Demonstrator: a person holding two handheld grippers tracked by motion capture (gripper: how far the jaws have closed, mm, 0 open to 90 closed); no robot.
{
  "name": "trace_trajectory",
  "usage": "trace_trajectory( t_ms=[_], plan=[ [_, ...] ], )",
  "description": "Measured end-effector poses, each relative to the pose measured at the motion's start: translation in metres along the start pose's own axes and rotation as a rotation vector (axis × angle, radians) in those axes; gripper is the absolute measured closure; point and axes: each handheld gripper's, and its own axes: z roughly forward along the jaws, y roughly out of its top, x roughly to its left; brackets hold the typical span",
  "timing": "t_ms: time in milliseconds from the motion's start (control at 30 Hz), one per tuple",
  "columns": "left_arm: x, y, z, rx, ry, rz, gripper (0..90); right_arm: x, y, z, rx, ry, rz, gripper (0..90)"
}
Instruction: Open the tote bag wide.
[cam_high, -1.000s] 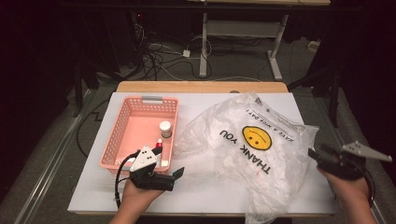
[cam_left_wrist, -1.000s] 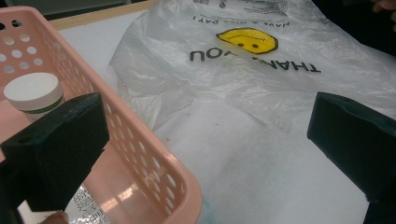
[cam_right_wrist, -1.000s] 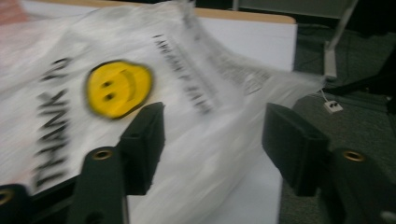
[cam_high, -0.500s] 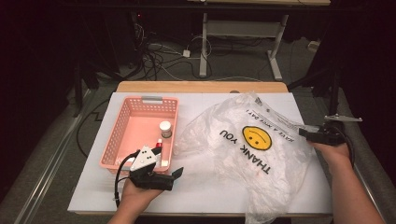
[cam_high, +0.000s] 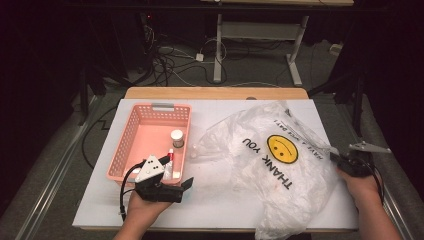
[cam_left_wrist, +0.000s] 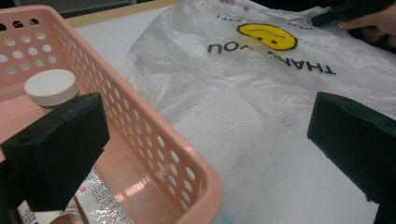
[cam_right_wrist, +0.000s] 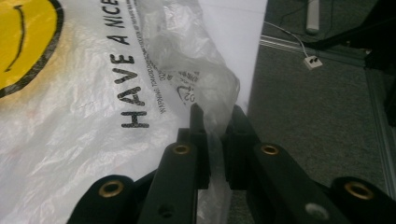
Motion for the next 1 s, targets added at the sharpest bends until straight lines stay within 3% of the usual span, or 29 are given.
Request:
trace_trajectory(
  t_ms=[267, 300, 400, 533, 633, 733, 867, 1000],
  plan=[
    [0.007, -0.001, -0.005, -0.016, 0.028, -0.005, 0.0, 0.015, -0.034, -0.047, -0.023, -0.026, 0.001, 80.6],
    [0.008, -0.002, -0.005, -0.017, 0.032, -0.008, 0.0, 0.016, -0.038, -0.052, -0.031, -0.024, 0.006, 75.5],
    [0.012, -0.003, -0.005, 0.001, 0.038, -0.017, 0.0, 0.015, -0.044, -0.062, -0.051, -0.024, 0.028, 49.1],
    [0.012, -0.002, -0.006, -0.003, 0.042, -0.017, 0.0, 0.019, -0.041, -0.083, -0.153, -0.051, 0.008, 29.7],
    [0.013, -0.003, -0.005, 0.001, 0.043, -0.024, 0.0, 0.024, -0.036, -0.098, -0.242, -0.034, 0.006, 21.3],
    [0.014, -0.004, -0.005, -0.004, 0.059, -0.02, 0.0, 0.028, -0.031, -0.108, -0.295, 0.009, 0.004, 15.3],
    [0.015, -0.004, -0.007, -0.02, 0.065, -0.026, 0.0, 0.039, -0.026, -0.111, -0.318, 0.069, -0.01, 11.2],
    [0.016, -0.005, -0.008, -0.025, 0.068, -0.04, 0.0, 0.053, -0.02, -0.106, -0.331, 0.102, -0.021, 0.2]
  ],
)
